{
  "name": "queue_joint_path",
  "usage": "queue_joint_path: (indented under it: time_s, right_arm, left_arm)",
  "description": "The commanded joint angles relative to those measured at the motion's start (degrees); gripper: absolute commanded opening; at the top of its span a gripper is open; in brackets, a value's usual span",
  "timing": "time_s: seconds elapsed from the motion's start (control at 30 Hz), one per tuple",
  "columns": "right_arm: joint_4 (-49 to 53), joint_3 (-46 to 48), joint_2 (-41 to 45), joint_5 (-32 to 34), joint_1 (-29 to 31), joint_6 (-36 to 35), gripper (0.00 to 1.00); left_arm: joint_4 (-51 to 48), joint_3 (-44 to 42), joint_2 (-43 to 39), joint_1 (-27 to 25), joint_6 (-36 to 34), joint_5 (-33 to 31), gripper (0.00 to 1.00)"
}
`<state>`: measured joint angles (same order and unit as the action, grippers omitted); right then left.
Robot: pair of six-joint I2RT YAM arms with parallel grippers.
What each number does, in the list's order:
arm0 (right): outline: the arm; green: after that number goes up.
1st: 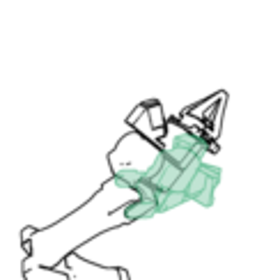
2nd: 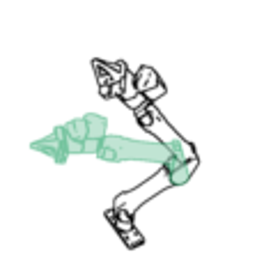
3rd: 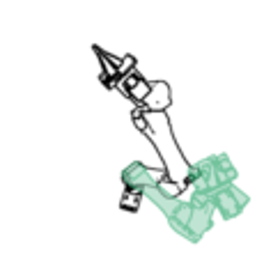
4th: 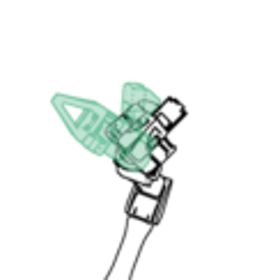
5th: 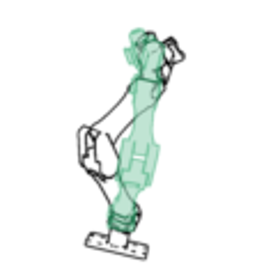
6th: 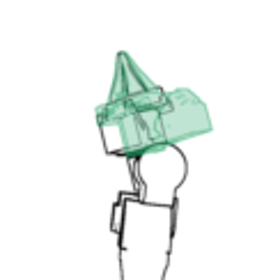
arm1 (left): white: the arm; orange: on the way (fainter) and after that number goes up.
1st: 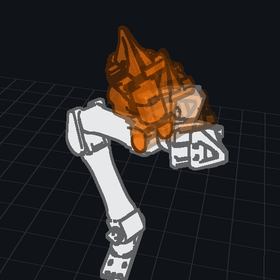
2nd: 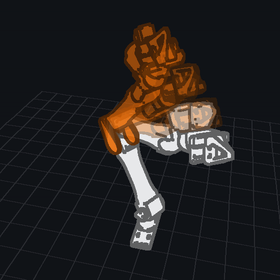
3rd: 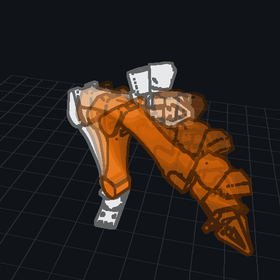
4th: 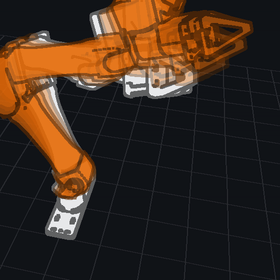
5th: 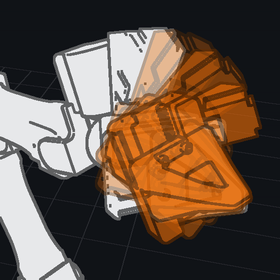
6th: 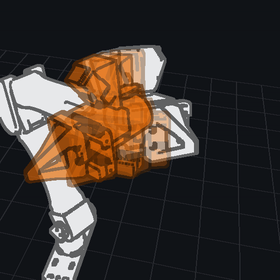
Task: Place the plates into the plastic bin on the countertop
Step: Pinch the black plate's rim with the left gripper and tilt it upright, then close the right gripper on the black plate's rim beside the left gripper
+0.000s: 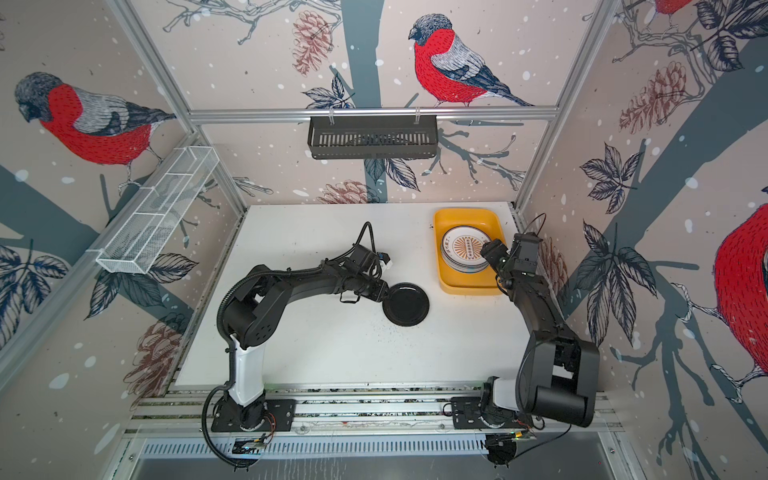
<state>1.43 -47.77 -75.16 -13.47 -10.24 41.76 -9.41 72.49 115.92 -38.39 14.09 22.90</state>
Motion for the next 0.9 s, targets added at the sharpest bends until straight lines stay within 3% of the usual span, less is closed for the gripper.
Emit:
queue_joint_path:
  time_s: [0.0,0.17,0.37,0.53,0.7,0.87]
  right_arm:
    - [1.3,0.7,3.8,-0.6,1.8,-3.3,0.81]
    - [1.8,1.8,9.2,-1.9,4.7,-4.3,0.85]
    - [3.6,-1.2,10.6,-3.6,7.4,-7.6,0.86]
    - [1.0,-2.3,9.8,-9.5,10.2,-10.1,0.92]
    - [-0.6,-1.9,6.9,-10.9,15.9,-12.0,0.92]
    - [-4.4,-0.9,4.6,-10.9,20.3,-10.6,0.92]
  left_arm:
    - [-0.1,0.8,0.3,0.0,0.8,0.0,0.18]
    - [-1.0,2.4,0.5,0.0,1.2,0.3,0.01]
    - [-4.8,5.6,-3.2,0.1,0.9,-0.7,0.0]
    - [-6.7,6.6,-8.3,3.2,2.0,0.6,0.0]
    - [-2.9,5.3,-13.5,9.5,6.6,5.6,0.0]
    - [1.6,6.3,-15.6,11.3,10.5,8.5,0.0]
